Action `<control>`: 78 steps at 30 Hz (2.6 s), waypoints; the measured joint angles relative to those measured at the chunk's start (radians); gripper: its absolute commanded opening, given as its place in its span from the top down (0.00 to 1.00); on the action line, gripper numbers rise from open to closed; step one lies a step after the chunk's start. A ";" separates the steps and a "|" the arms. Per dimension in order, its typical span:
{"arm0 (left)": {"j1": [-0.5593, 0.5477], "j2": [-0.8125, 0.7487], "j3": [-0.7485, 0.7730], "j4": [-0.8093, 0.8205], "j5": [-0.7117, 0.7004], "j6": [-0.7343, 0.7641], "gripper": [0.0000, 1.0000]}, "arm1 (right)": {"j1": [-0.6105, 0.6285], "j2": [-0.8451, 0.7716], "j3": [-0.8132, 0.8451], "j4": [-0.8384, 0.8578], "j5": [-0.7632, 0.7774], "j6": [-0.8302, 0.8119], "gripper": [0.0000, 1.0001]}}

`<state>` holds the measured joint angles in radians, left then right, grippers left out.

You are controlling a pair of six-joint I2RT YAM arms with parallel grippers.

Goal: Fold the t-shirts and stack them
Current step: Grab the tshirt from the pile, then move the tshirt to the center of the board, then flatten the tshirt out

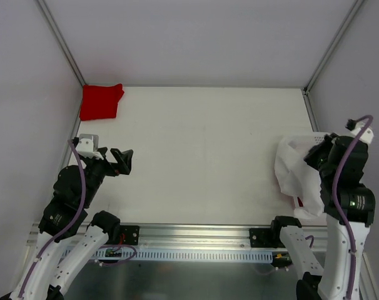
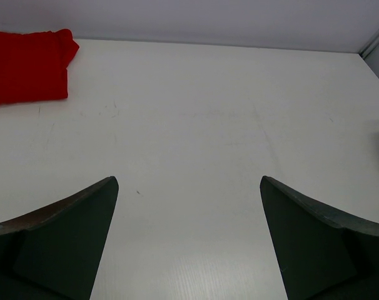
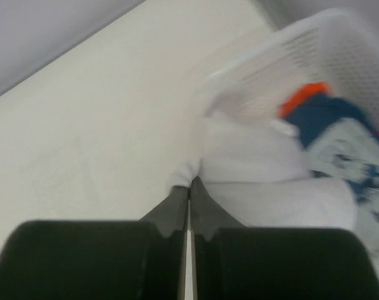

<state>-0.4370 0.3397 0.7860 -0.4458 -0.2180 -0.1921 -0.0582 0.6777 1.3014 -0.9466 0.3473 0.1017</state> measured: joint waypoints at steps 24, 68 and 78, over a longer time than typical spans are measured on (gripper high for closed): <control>0.000 0.009 -0.006 0.014 0.045 0.016 0.01 | 1.355 0.754 0.988 0.014 -0.217 -0.126 1.00; -0.396 0.840 0.037 0.109 0.208 -0.272 0.01 | 0.946 0.622 -0.080 -0.039 0.428 0.277 0.00; -0.452 1.227 0.043 0.314 0.002 -0.403 0.01 | 0.996 0.497 -0.235 -0.014 0.352 0.316 0.01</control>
<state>-0.8886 1.5665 0.8295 -0.1318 -0.2161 -0.5953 0.9375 1.1744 1.0664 -0.9607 0.6994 0.4179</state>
